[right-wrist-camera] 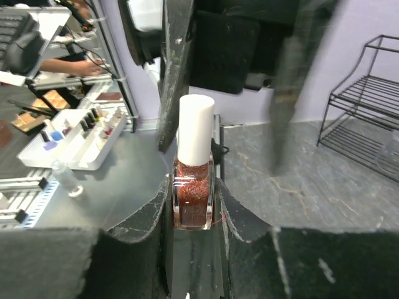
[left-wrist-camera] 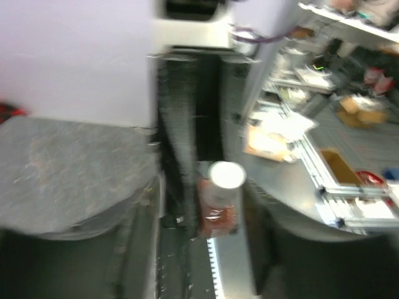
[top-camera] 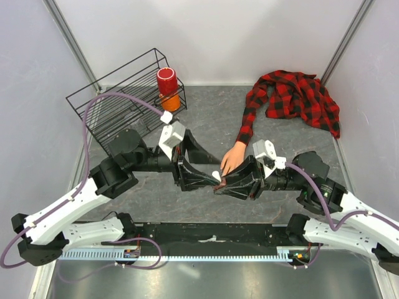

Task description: Paint the nails

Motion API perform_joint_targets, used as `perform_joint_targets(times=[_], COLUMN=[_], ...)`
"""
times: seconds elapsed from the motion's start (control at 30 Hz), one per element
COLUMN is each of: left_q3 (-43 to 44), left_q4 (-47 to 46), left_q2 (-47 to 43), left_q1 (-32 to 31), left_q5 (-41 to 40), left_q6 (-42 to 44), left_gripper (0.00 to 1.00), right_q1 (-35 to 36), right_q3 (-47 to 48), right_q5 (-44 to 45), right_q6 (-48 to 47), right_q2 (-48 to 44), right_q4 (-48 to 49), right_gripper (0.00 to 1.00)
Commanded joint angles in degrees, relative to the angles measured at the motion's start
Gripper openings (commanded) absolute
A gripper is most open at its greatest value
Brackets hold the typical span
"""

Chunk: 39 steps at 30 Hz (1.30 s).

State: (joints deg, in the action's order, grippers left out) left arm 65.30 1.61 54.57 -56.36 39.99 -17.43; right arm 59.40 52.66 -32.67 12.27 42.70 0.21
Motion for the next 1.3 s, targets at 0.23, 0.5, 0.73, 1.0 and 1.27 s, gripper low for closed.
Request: perform_joint_targets(times=[0.23, 0.5, 0.73, 1.0, 1.27], left_q3=[5.1, 8.1, 8.6, 7.2, -0.5], left_q4=[12.5, 13.1, 13.9, 9.7, -9.1], left_q2=[-3.2, 1.9, 3.9, 4.0, 3.6], left_q1=[0.7, 0.8, 0.8, 0.8, 1.0], left_q5=[-33.0, -37.1, -37.6, -27.2, 6.4], left_q6=[0.1, 0.9, 1.0, 0.6, -2.0], left_gripper=[0.78, 0.63, 0.57, 0.02, 0.02], right_q1=[0.9, 1.0, 0.9, 0.9, 0.9], right_q3=[8.2, 10.0, 9.7, 8.9, 3.7], right_q5=[29.1, 32.4, 34.9, 29.5, -9.8], right_q6=[-10.6, -11.8, -13.7, -13.5, -4.5], right_q2=[5.9, 8.9, 8.6, 7.1, 2.0], right_q4=[-10.8, -10.4, -10.2, -7.9, 5.3], right_gripper=[0.0, 0.0, 0.0, 0.0, 0.0])
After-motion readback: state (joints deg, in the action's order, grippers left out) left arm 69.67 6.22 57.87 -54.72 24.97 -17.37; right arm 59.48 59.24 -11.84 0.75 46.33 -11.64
